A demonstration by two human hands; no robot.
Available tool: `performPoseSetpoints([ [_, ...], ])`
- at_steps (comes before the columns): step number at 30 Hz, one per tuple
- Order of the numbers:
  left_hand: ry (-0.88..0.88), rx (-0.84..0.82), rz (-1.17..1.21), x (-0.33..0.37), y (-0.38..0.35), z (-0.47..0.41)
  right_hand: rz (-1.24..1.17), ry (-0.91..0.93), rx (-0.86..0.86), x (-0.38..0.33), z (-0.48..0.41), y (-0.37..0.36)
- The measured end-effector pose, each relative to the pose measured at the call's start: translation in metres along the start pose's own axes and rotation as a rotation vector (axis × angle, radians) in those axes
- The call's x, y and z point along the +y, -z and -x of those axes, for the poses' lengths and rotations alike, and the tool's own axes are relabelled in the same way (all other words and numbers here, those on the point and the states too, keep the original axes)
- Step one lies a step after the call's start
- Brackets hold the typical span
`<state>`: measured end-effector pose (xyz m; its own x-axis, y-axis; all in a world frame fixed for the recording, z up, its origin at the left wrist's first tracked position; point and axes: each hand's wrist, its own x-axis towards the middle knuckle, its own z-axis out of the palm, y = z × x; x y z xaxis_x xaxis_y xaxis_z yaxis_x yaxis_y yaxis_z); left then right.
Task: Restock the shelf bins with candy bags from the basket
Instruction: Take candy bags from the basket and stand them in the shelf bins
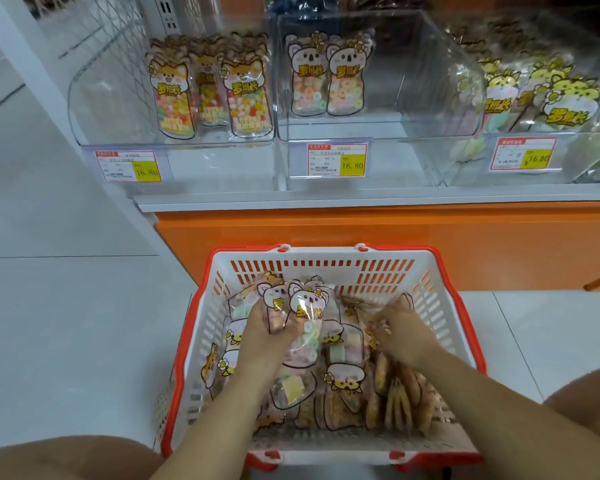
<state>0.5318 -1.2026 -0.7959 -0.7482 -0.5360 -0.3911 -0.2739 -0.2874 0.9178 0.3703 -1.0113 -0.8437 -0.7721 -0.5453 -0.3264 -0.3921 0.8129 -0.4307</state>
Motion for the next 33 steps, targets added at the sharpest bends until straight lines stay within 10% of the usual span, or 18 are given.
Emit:
performPoseSetpoints([
  [11, 0.081, 0.131, -0.184, -0.03, 0.012, -0.028, 0.402, 0.045, -0.368, 0.015, -0.076, -0.045],
  [18, 0.094, 0.179, -0.123, -0.032, 0.01, -0.036, 0.34, 0.364, 0.151, 0.023, -0.031, -0.025],
  [25, 0.09, 0.173, 0.033, -0.012, 0.004, -0.017, -0.414, 0.124, 0.517, -0.028, 0.017, 0.038],
  [33, 0.016, 0.07, 0.125, 0.029, -0.013, 0.011, -1.227, -0.048, 0.163, -0.077, 0.042, 0.112],
])
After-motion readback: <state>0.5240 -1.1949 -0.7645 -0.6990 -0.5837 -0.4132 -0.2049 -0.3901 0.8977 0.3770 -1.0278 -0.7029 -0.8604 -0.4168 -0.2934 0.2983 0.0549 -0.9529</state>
